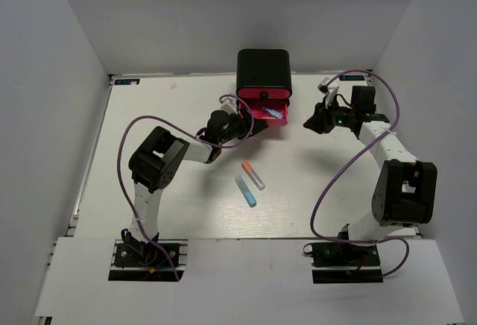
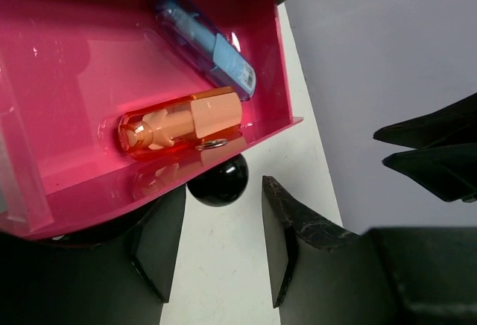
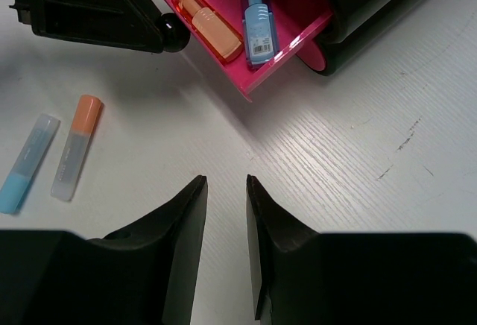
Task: Sort the stationery into containers
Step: Close the drawer in the storage box.
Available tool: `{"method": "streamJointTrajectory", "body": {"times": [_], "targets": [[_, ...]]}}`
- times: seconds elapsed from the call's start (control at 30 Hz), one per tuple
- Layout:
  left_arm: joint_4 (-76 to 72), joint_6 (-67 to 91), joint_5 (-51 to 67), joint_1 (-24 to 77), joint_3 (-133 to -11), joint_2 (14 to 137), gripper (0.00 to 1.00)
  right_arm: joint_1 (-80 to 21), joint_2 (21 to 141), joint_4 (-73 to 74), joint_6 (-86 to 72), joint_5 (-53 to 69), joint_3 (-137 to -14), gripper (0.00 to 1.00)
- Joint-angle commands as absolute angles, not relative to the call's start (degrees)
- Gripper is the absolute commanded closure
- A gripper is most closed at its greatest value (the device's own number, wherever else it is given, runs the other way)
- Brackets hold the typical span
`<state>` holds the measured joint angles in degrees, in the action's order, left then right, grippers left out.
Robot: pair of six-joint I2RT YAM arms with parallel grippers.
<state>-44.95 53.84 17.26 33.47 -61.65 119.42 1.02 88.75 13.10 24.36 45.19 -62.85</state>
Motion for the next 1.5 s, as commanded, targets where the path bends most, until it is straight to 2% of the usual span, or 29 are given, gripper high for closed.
{"method": "streamJointTrajectory", "body": {"times": [0.0,0.27,0.63,0.93,1.47], "targets": [[-42.9,53.17,16.44,33.4,-64.24,119.44,0.45,1.32,86.66,11.34,23.82,46.14,-62.58,0.66],[-42.36,53.17,13.97,33.4,-65.92,119.97,0.51,1.32,86.92,11.34,23.82,46.32,-62.75,0.66],[-43.51,53.17,10.99,33.4,-71.63,122.6,0.51,1.41,87.19,11.51,23.82,46.41,-62.84,0.66],[-43.51,53.17,9.84,33.4,-75.49,125.33,0.42,1.41,87.1,11.69,24.08,46.32,-62.75,0.66],[-46.84,53.7,4.84,33.4,-78.39,128.32,0.4,1.41,87.19,12.22,24.87,45.79,-62.4,0.66]]}}
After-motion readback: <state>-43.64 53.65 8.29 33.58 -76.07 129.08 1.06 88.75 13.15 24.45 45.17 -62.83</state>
